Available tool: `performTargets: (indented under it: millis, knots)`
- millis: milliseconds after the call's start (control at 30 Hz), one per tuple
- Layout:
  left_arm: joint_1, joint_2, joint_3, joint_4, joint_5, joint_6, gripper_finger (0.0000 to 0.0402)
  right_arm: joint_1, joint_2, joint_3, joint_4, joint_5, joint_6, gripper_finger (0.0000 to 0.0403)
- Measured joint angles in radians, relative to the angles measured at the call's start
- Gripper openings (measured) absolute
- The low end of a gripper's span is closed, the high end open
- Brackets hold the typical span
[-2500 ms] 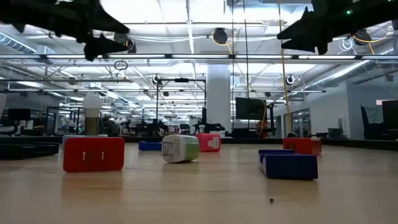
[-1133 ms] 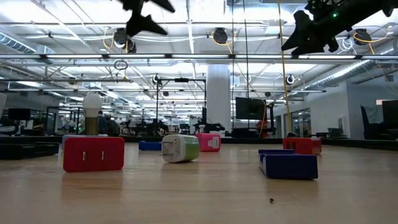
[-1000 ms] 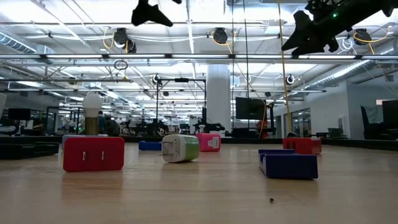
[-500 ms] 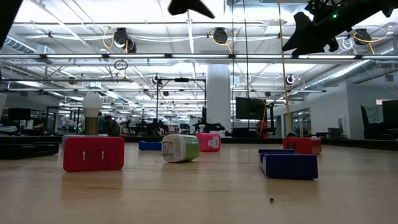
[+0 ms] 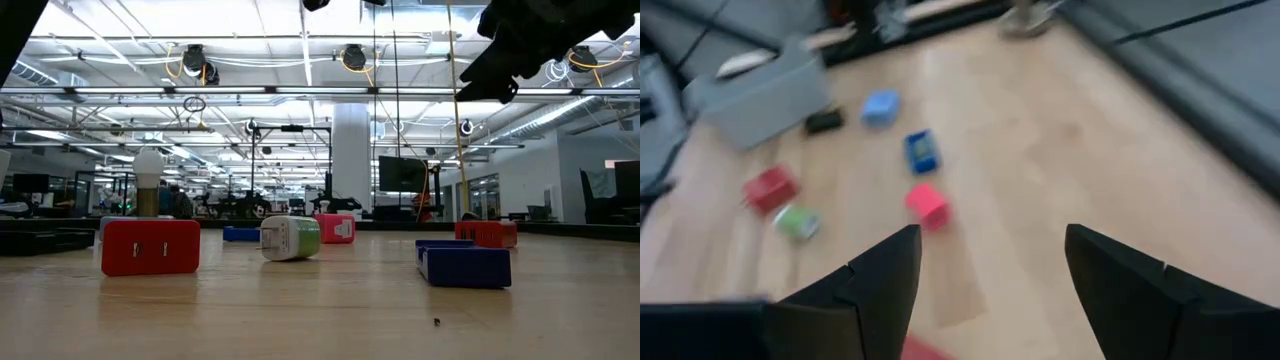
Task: Pick & Place Office items
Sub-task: Put the top red power adapter into the gray bin
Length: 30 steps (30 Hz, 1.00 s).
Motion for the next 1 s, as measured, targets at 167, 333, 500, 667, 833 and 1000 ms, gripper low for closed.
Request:
performTargets:
  millis: [167,333,500,667,833,1000]
  knots:
    - [-0.008,0.0,0.0,0.0,-0.021,-0.005,0.0294,0.067,0.096,0.026,-0.046,-0.023,-0.025,0.024]
    - [-0.008,-0.022,0.0,0.0,-0.057,0.0,0.0294,0.146,0.225,0.173,-0.207,0.06,-0.15,0.024]
    - [-0.008,-0.073,0.0,-0.043,-0.145,0.014,0.0294,0.204,0.357,0.4,-0.379,0.13,-0.228,0.0255]
    - [-0.009,-0.153,0.0,-0.102,-0.266,0.031,0.0294,0.246,0.504,0.62,-0.588,0.173,-0.239,0.0289]
    - [-0.009,-0.214,0.0,-0.128,-0.342,0.037,0.0294,0.295,0.613,0.735,-0.695,0.199,-0.236,0.0321]
    - [-0.009,-0.243,0.0,-0.127,-0.356,0.059,0.0294,0.357,0.643,0.739,-0.715,0.274,-0.284,0.0331]
